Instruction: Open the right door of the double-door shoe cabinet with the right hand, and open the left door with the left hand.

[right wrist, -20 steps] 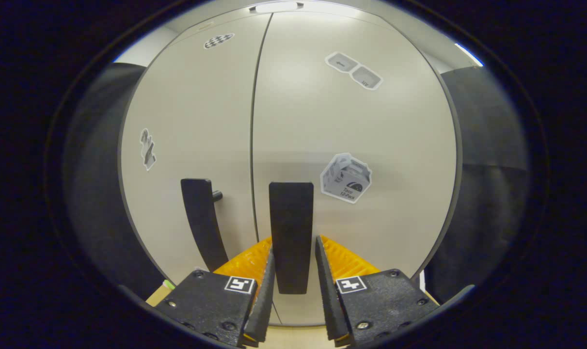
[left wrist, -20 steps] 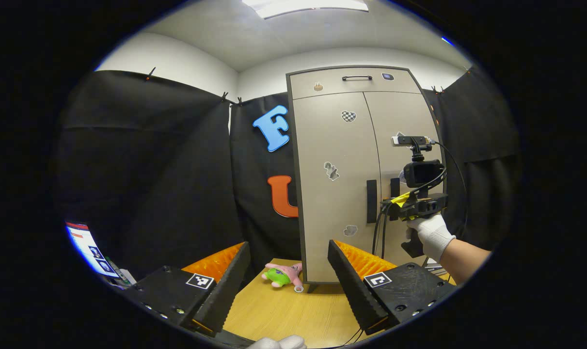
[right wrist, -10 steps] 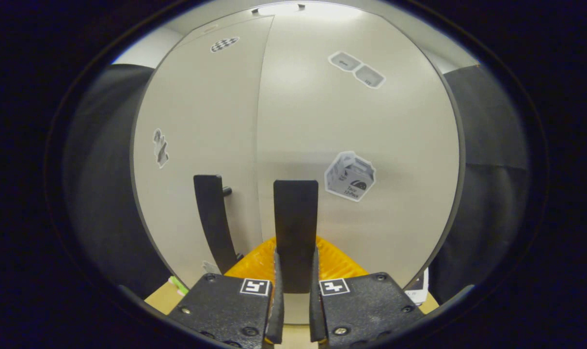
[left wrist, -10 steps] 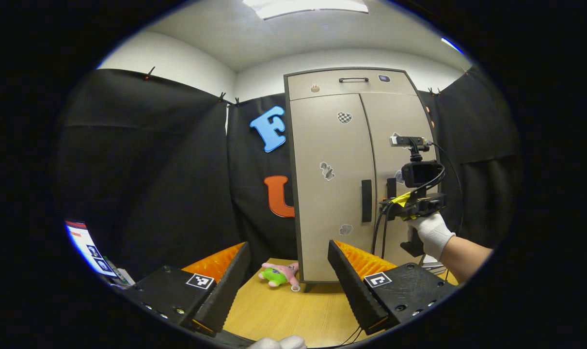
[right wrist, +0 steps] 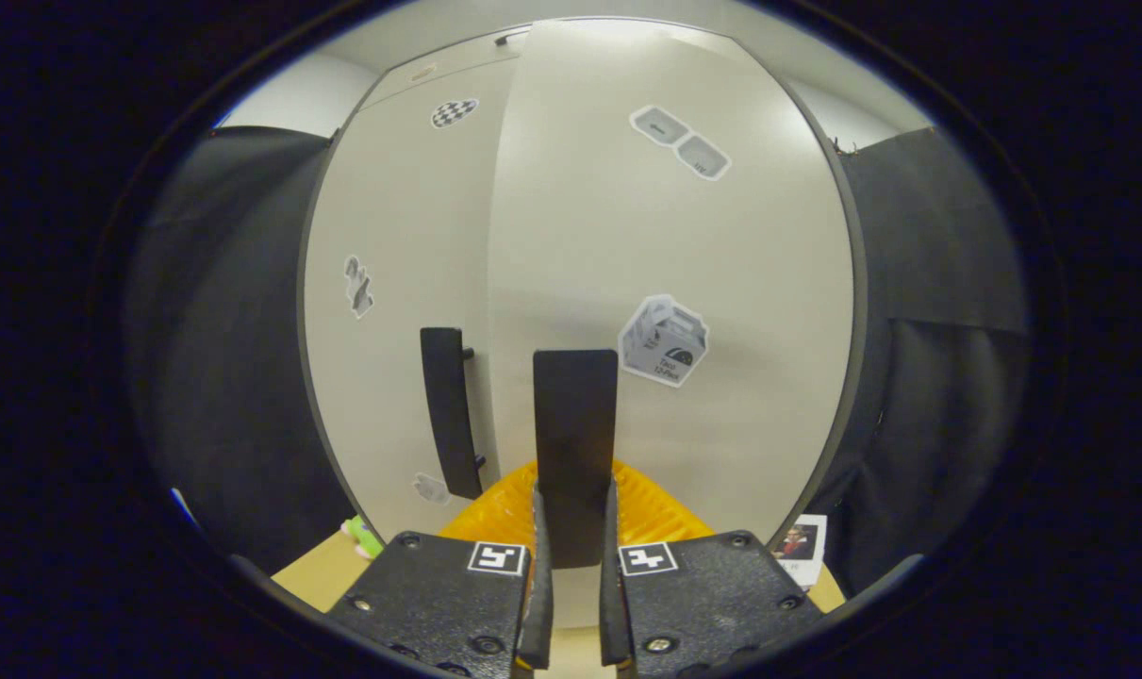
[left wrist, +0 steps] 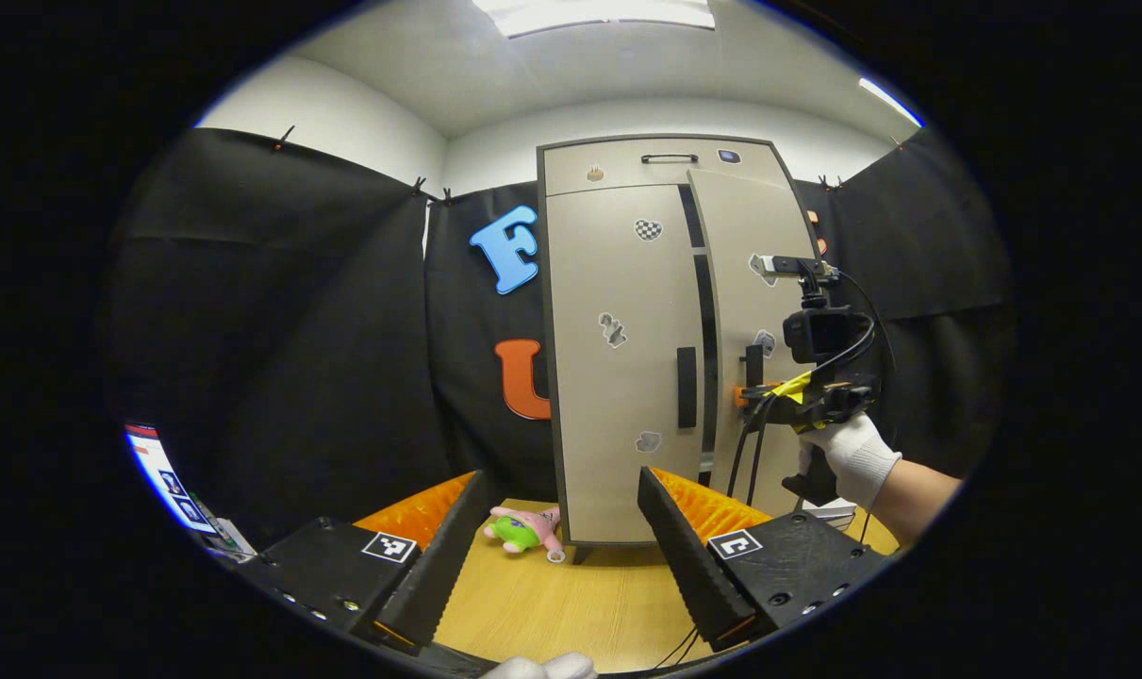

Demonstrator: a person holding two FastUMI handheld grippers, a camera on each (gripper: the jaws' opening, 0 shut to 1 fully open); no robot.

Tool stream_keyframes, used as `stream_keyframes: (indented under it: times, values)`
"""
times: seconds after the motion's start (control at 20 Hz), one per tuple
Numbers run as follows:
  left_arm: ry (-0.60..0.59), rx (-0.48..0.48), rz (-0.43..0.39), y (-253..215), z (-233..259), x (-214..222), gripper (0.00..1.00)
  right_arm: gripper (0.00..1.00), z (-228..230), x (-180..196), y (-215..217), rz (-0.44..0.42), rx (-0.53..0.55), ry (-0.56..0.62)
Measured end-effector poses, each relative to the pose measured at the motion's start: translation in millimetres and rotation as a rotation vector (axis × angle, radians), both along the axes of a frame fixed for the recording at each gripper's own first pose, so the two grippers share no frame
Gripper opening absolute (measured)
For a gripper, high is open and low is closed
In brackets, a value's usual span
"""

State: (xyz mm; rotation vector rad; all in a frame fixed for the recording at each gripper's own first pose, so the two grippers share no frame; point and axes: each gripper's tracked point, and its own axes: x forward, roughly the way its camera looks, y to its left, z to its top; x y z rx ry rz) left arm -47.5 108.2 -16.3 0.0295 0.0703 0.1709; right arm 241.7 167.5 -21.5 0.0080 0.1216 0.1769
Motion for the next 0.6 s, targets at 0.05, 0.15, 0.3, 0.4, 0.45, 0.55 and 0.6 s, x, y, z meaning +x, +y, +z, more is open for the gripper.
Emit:
stream_keyframes:
  times: [0.05,0.15,0.3,0.4,0.45,0.55,0.6]
  values:
    - [0.000,0.003,-0.005,0,1,0,0.96,0.23,0,-3,-1,0.005,0.003,0.003]
    - [0.001,0.009,-0.007,-1,-1,-2,0.96,0.23,0,-10,-5,0.015,0.005,0.007]
    - [-0.002,0.008,-0.007,-3,0,-5,0.96,0.23,-1,-21,-12,0.023,0.013,0.006]
    - [-0.009,0.011,-0.010,-4,1,-6,0.96,0.23,-2,-29,-17,0.031,0.012,0.006]
    - [-0.011,0.012,-0.011,-4,2,-6,0.96,0.23,-2,-33,-19,0.036,0.012,0.007]
    - [-0.015,0.010,-0.020,-6,2,-5,0.96,0.23,-2,-41,-25,0.048,0.014,0.010]
    - [-0.017,0.009,-0.025,-7,2,-5,0.96,0.23,-2,-45,-29,0.049,0.014,0.009]
